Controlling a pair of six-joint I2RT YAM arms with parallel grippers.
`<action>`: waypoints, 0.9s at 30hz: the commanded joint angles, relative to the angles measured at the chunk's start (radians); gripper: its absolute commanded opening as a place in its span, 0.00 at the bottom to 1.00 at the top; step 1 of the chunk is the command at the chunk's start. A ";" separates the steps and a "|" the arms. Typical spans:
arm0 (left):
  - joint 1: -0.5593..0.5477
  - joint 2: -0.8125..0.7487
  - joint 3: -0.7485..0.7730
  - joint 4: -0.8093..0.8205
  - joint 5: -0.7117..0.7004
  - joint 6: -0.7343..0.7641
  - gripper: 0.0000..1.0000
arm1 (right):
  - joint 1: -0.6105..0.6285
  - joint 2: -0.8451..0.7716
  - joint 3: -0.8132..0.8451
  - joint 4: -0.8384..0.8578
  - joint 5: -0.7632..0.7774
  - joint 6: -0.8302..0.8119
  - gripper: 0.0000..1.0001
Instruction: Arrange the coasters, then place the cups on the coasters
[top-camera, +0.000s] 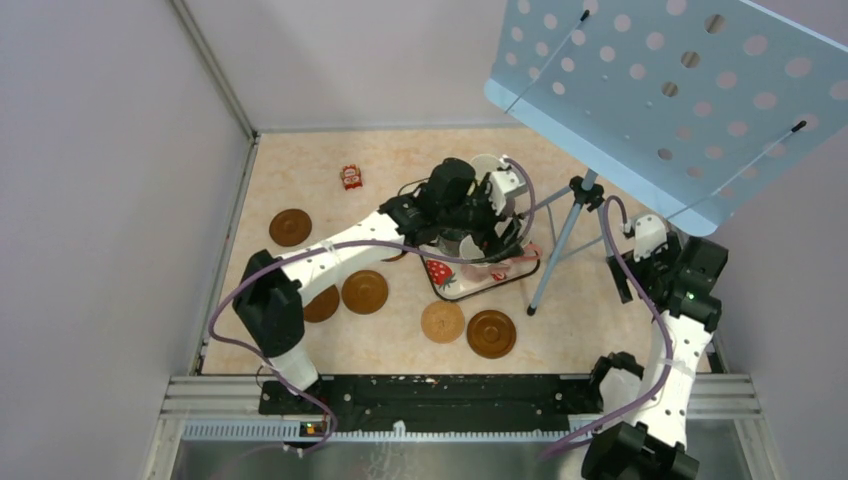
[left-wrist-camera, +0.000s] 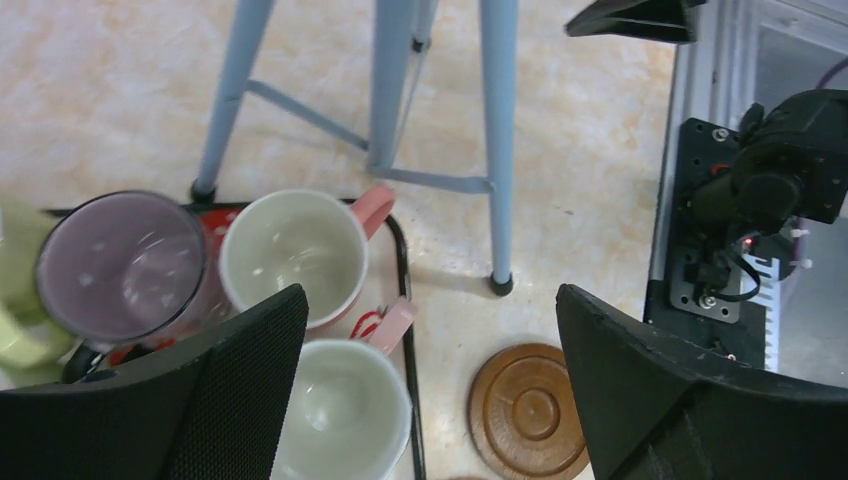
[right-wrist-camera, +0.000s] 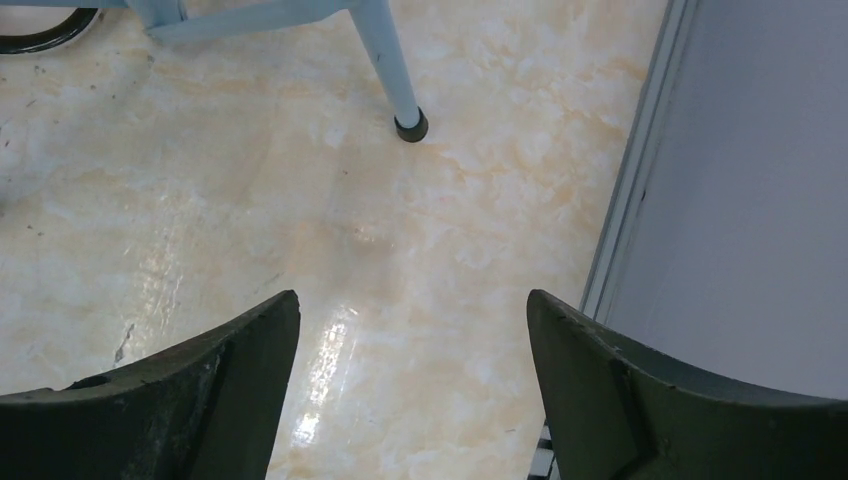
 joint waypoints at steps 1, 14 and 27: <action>-0.034 0.056 -0.003 0.176 0.088 -0.046 0.99 | 0.008 0.023 -0.023 0.131 -0.069 0.009 0.82; -0.093 0.170 -0.004 0.374 0.125 -0.054 0.99 | 0.005 0.156 0.011 0.254 -0.276 0.010 0.81; -0.106 0.262 0.059 0.413 0.114 -0.049 0.99 | -0.011 0.268 0.024 0.407 -0.361 0.022 0.80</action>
